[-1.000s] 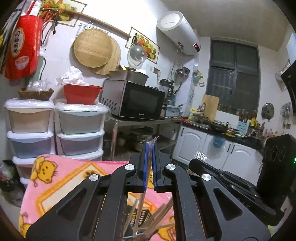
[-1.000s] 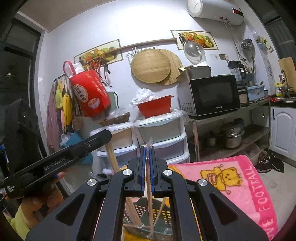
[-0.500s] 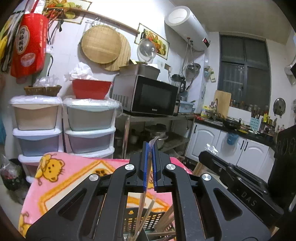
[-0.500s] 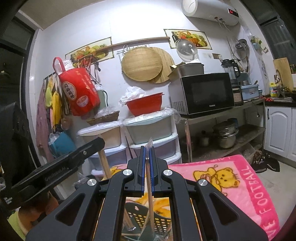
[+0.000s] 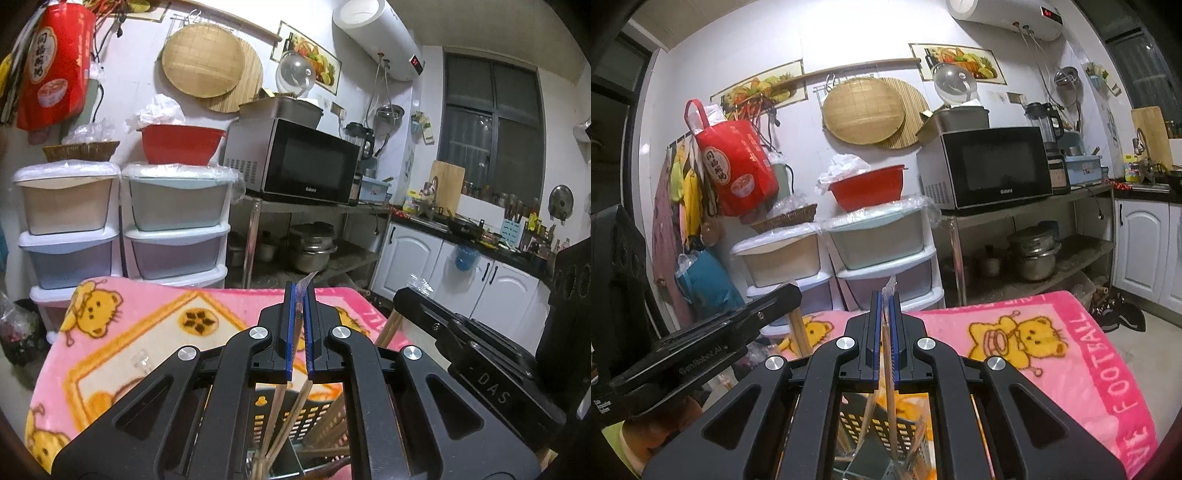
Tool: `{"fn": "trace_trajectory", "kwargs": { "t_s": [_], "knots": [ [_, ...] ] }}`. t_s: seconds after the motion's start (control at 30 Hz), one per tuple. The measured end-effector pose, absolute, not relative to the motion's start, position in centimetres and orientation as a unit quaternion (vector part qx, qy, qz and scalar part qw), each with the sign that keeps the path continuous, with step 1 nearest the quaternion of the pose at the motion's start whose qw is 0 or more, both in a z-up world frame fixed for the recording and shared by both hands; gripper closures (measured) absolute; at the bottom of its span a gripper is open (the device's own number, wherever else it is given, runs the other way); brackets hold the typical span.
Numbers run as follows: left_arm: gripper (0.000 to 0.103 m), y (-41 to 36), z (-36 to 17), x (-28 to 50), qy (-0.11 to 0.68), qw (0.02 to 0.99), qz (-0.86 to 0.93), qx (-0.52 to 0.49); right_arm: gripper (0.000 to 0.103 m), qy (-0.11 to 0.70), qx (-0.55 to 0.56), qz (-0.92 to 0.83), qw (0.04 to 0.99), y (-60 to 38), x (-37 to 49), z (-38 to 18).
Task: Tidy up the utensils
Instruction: 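Lower the left tool's chopstick into the caddy while the right tool lowers and opens, then open the left tool to release its chopstick while the right tool opens too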
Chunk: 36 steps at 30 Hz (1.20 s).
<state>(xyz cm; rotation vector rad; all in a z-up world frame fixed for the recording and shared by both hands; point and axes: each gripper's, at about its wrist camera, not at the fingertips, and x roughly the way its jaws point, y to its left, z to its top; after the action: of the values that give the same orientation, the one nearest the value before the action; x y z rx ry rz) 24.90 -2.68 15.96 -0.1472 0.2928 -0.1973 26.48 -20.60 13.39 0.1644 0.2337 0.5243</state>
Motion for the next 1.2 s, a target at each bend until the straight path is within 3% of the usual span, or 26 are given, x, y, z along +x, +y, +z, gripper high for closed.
{"fn": "trace_trajectory", "kwargs": {
  "t_s": [0.13, 0.27, 0.53, 0.7, 0.87, 1.2],
  "knots": [
    [0.101, -2.7, 15.2, 25.1, 0.159, 0.979, -0.102, -0.076, 0.098, 0.13, 0.086, 0.253, 0.955, -20.8, 26.6, 12.5],
    [0.101, -2.7, 14.5, 25.3, 0.168, 0.978, -0.101, -0.074, 0.088, 0.141, 0.092, 0.249, 0.954, -21.2, 26.5, 11.8],
    [0.101, -2.3, 13.6, 25.2, 0.188, 0.973, -0.105, -0.081, 0.088, 0.149, 0.097, 0.247, 0.953, -21.8, 25.9, 11.4],
    [0.101, -2.1, 13.5, 24.8, 0.196, 0.971, -0.109, -0.085, 0.081, 0.16, 0.095, 0.246, 0.951, -22.2, 25.4, 10.9],
    [0.09, -1.9, 13.5, 24.4, 0.209, 0.967, -0.116, -0.085, 0.073, 0.173, 0.089, 0.244, 0.95, -22.4, 24.8, 10.4],
    [0.064, -1.8, 13.8, 22.7, 0.215, 0.965, -0.126, -0.087, 0.068, 0.183, 0.077, 0.244, 0.949, -22.5, 23.5, 10.4]
  ]
}}
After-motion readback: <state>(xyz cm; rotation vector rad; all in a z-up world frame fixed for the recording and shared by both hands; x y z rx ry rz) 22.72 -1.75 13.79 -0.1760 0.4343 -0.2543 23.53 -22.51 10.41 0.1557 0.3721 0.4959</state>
